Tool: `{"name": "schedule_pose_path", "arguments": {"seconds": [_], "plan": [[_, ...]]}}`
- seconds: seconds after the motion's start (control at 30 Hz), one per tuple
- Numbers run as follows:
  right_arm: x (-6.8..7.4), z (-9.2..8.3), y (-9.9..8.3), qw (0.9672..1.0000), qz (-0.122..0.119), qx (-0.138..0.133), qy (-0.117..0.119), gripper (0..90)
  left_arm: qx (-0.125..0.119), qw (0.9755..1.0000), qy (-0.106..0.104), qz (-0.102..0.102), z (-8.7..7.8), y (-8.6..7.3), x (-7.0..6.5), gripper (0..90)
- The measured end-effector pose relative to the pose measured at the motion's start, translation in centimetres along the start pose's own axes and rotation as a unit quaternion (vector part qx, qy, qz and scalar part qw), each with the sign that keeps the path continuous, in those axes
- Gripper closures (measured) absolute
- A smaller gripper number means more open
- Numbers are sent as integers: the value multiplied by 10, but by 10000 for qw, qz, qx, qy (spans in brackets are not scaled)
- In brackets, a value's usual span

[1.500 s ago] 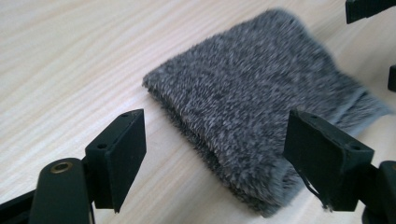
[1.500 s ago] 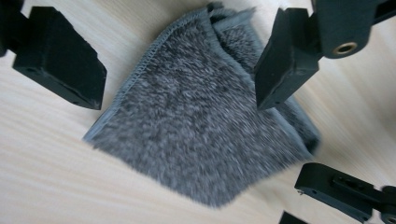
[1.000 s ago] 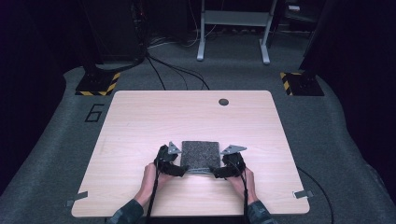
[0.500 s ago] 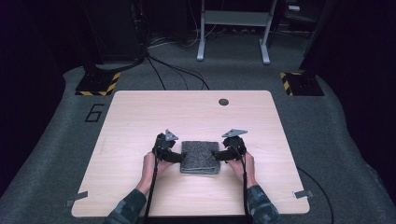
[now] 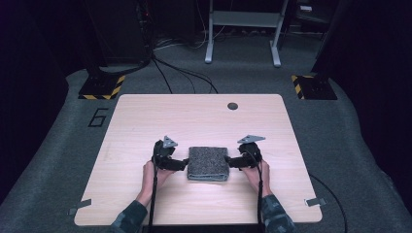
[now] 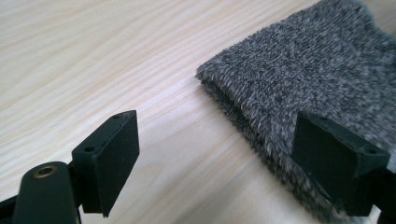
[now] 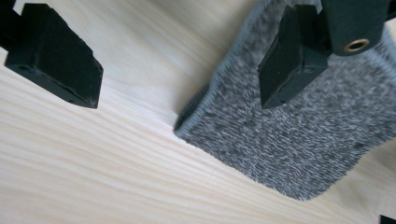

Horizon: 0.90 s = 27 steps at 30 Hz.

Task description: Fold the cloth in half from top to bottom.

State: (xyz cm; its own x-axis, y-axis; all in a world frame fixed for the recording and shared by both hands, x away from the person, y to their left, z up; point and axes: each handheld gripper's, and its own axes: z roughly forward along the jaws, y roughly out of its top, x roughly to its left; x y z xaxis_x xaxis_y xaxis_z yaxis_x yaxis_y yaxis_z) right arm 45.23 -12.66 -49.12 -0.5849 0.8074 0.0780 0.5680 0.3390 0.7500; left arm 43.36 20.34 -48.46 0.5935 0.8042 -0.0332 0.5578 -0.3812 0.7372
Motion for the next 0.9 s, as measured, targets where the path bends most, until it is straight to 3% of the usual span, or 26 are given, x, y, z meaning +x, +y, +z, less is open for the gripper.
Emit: {"name": "schedule_pose_path", "arguments": {"seconds": [0.1, 0.17, 0.2, 0.43, 0.6, 0.77, 0.9], "plan": [[-7, -23, -8, 9999, 88, -130, -48, 134, -190, 9996, 223, 38, -17, -6, 3, 151], [-9, -27, -10, 9998, 134, -141, -62, 134, -217, 9994, 253, 32, -23, -8, 4, 151], [-14, -38, -15, 9996, 180, -199, -72, 133, -300, 9991, 284, -16, -31, -11, 5, 151], [-23, -64, -34, 9993, 178, -189, -284, 133, -288, 9984, 483, 93, -50, -24, 13, 150], [-34, -76, -54, 9986, 178, -92, -484, 133, -269, 9979, 582, -68, -58, -42, 23, 150], [-50, -88, -81, 9968, 448, -55, -655, 134, -157, 9969, 691, -333, -64, -65, 37, 149], [-67, -95, -111, 9937, 620, 79, -933, 138, -26, 9963, 757, -403, -66, -88, 47, 149]]}}
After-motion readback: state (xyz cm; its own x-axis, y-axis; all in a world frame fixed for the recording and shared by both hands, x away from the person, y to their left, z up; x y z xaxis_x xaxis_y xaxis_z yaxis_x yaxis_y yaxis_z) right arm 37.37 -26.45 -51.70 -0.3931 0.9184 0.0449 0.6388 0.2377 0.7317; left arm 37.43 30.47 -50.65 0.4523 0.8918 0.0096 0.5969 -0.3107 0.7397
